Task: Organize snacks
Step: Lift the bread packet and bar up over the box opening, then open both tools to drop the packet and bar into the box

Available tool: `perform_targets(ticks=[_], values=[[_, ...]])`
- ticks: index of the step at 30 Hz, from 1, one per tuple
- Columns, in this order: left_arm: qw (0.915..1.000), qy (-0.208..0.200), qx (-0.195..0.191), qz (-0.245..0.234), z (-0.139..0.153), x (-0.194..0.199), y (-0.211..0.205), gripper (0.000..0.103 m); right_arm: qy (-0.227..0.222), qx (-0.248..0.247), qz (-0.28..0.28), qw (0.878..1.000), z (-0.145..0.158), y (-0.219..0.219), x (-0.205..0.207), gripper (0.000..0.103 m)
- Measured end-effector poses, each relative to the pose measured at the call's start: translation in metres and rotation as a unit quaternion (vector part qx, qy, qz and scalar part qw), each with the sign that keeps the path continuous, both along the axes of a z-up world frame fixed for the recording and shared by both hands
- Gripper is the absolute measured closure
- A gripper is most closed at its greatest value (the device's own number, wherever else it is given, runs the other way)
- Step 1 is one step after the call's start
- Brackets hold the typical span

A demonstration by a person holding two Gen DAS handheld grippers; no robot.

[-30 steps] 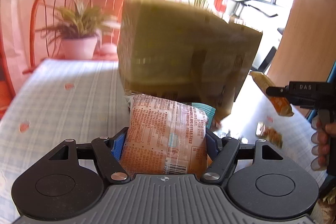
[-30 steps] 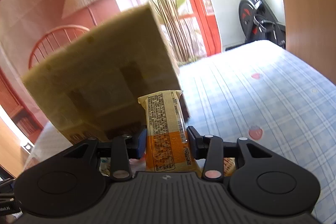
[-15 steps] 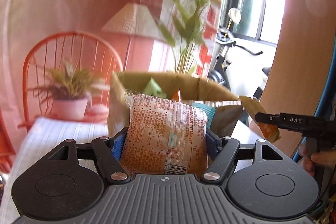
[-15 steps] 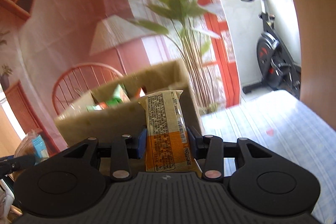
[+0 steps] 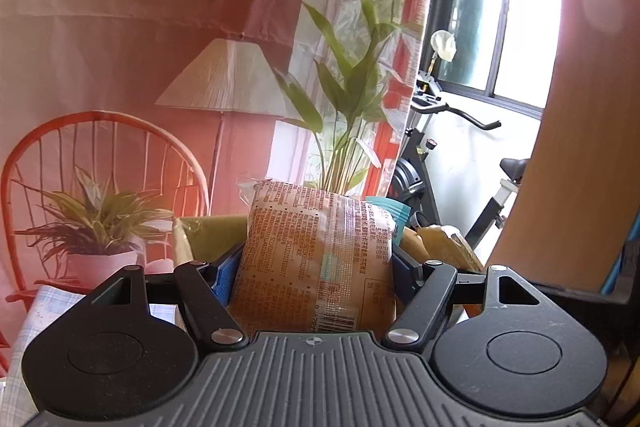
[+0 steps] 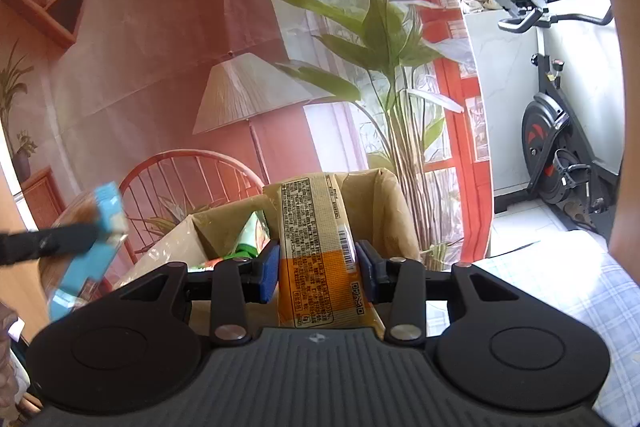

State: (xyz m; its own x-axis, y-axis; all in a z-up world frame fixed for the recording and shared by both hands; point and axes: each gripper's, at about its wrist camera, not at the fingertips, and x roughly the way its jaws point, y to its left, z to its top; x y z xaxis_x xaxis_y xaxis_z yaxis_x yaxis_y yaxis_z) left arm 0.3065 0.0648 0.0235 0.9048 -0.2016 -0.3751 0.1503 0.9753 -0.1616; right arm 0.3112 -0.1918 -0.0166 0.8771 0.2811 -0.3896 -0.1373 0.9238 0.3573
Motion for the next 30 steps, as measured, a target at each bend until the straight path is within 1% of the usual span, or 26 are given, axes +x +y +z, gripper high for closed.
perform_targets(ticks=[6, 13, 21, 24, 27, 30], values=[[0.9991, 0.034, -0.004, 0.025, -0.009, 0.057, 0.007, 0.028, 0.009, 0.008, 0.003, 1.0, -0.005, 0.0, 0.033, 0.061], [0.9964, 0.073, -0.018, 0.038, -0.027, 0.092, 0.02, 0.028, 0.018, 0.005, 0.01, 1.0, -0.013, 0.007, 0.06, 0.062], [0.9947, 0.093, 0.001, 0.044, -0.039, 0.112, 0.024, 0.028, 0.03, -0.008, 0.011, 0.999, -0.024, 0.02, 0.082, 0.062], [0.9942, 0.103, 0.002, 0.032, -0.042, 0.118, 0.025, 0.027, 0.036, -0.014, 0.008, 0.999, -0.029, 0.023, 0.087, 0.062], [0.9934, 0.112, -0.006, 0.021, -0.043, 0.12, 0.026, 0.025, 0.044, -0.025, 0.008, 0.999, -0.031, 0.026, 0.092, 0.059], [0.9948, 0.099, 0.01, 0.024, -0.04, 0.118, 0.024, 0.017, 0.039, -0.031, 0.009, 0.999, -0.032, 0.028, 0.09, 0.059]])
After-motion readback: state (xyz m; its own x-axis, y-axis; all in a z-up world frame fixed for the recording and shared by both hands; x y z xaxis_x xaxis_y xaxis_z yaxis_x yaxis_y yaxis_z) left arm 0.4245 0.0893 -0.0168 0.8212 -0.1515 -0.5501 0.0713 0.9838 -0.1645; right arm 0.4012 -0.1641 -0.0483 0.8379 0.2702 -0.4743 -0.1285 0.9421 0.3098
